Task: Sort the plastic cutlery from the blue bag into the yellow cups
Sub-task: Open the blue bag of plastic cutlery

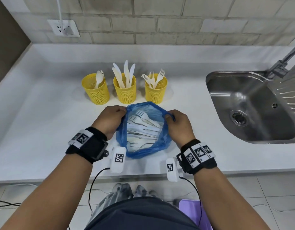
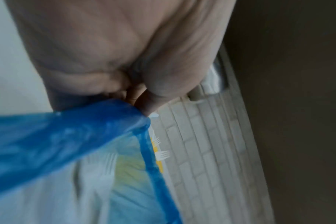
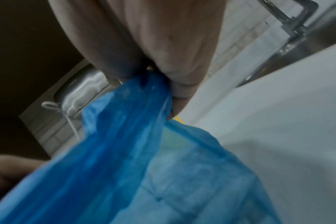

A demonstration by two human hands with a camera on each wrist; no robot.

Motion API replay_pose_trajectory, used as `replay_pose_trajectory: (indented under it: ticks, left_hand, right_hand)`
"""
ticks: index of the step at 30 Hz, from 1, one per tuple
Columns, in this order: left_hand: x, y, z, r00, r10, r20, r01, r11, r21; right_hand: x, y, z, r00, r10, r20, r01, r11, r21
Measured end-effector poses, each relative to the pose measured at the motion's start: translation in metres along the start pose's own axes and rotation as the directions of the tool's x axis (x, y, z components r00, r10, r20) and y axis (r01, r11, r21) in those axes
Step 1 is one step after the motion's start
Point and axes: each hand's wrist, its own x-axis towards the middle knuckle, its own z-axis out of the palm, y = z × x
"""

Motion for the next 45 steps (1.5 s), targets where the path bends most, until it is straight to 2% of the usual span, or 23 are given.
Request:
replay_pose_trajectory:
  ticks: [2,4,7,9,11,13,15,17,18,20,23,25,27,28,30,31,32,34,36,37,39,41,45]
  left_hand:
    - [0.003,0.002,-0.005,0.989,-0.093,0.117,0.128,0.932,-0.338]
    - [0.012,0.001,-0.017,0.961,-0.133,0.244,0.249,0.802,-0.543]
    - [0.025,-0.007,-0.034,0.902,-0.188,0.389,0.42,0.589,-0.69]
    - [0.032,-0.016,-0.037,0.875,-0.21,0.435,0.474,0.551,-0.687]
    - [0.024,-0.02,-0.028,0.842,-0.225,0.49,0.521,0.574,-0.632]
    - [0.016,-0.018,-0.021,0.851,-0.262,0.455,0.508,0.626,-0.591]
    - [0.012,-0.017,-0.017,0.931,-0.255,0.262,0.351,0.824,-0.445]
    - [0.002,-0.011,-0.014,0.99,-0.129,0.063,0.134,0.987,-0.092]
    - [0.0,-0.011,-0.014,1.0,-0.02,0.011,0.019,0.993,0.113]
    - [-0.001,-0.011,-0.012,0.982,0.187,-0.014,-0.164,0.89,0.427]
    - [0.003,-0.006,-0.012,0.946,0.323,-0.013,-0.263,0.793,0.549]
    - [0.005,0.0,-0.013,0.966,0.256,-0.032,-0.239,0.935,0.262]
    - [0.008,0.003,-0.018,0.998,0.047,0.039,-0.036,0.968,-0.248]
    - [0.009,0.003,-0.022,0.989,-0.059,0.136,0.114,0.891,-0.44]
    - [0.014,-0.006,-0.028,0.922,-0.198,0.334,0.359,0.761,-0.54]
    - [0.014,-0.011,-0.029,0.902,-0.24,0.358,0.407,0.749,-0.523]
    - [0.013,-0.015,-0.027,0.901,-0.271,0.339,0.416,0.758,-0.502]
    - [0.01,-0.017,-0.022,0.943,-0.272,0.193,0.328,0.859,-0.393]
    - [0.002,-0.016,-0.02,0.982,-0.186,0.037,0.188,0.981,-0.053]
    - [-0.004,-0.016,-0.02,0.993,-0.119,-0.023,0.121,0.981,0.154]
    - [-0.018,-0.018,-0.022,0.996,-0.007,-0.091,0.049,0.884,0.466]
    - [-0.031,-0.019,-0.021,0.994,0.022,-0.105,0.049,0.779,0.625]
    - [-0.055,-0.027,-0.015,1.0,-0.004,-0.022,0.02,0.624,0.781]
  right_hand:
    - [0.0,-0.005,-0.002,0.999,0.049,-0.015,-0.047,0.989,0.143]
    - [0.002,-0.008,-0.008,0.978,0.206,0.027,-0.194,0.858,0.476]
    - [0.002,-0.009,-0.018,0.854,0.377,0.358,-0.47,0.264,0.842]
    - [0.005,-0.001,-0.016,0.782,0.413,0.468,-0.549,0.099,0.83]
    - [0.009,0.006,-0.007,0.761,0.521,0.386,-0.581,0.284,0.763]
    - [0.011,0.009,-0.002,0.814,0.55,0.186,-0.552,0.633,0.543]
    - [0.009,0.009,-0.003,0.917,0.391,0.074,-0.395,0.872,0.288]
    - [0.004,0.012,-0.005,0.97,0.23,0.073,-0.238,0.962,0.134]
    - [0.002,0.012,-0.005,0.983,0.169,0.067,-0.174,0.983,0.066]
    - [0.002,0.014,-0.005,1.0,0.025,0.013,-0.024,0.998,-0.052]
    - [0.003,0.008,-0.006,0.992,-0.129,0.0,0.129,0.989,-0.067]
    - [0.005,0.003,-0.011,0.996,-0.082,0.023,0.08,0.993,0.088]
    - [0.009,0.003,-0.017,0.994,0.095,0.052,-0.108,0.897,0.428]
    - [0.01,0.002,-0.019,0.968,0.216,0.127,-0.247,0.747,0.617]
    - [0.01,0.004,-0.019,0.875,0.376,0.304,-0.451,0.404,0.796]
    - [0.009,0.008,-0.016,0.836,0.426,0.346,-0.506,0.356,0.786]
    - [0.009,0.013,-0.013,0.823,0.46,0.333,-0.528,0.403,0.747]
    - [0.009,0.024,-0.006,0.868,0.46,0.189,-0.475,0.655,0.588]
    - [0.003,0.031,-0.007,0.927,0.365,0.085,-0.37,0.863,0.344]
    - [-0.001,0.031,-0.008,0.945,0.32,0.07,-0.328,0.919,0.22]
    - [-0.013,0.03,-0.011,0.97,0.238,0.048,-0.237,0.971,-0.022]
    - [-0.025,0.023,-0.019,0.979,0.201,0.025,-0.19,0.954,-0.231]
    - [-0.05,0.0,-0.03,0.907,0.344,0.243,-0.242,0.898,-0.368]
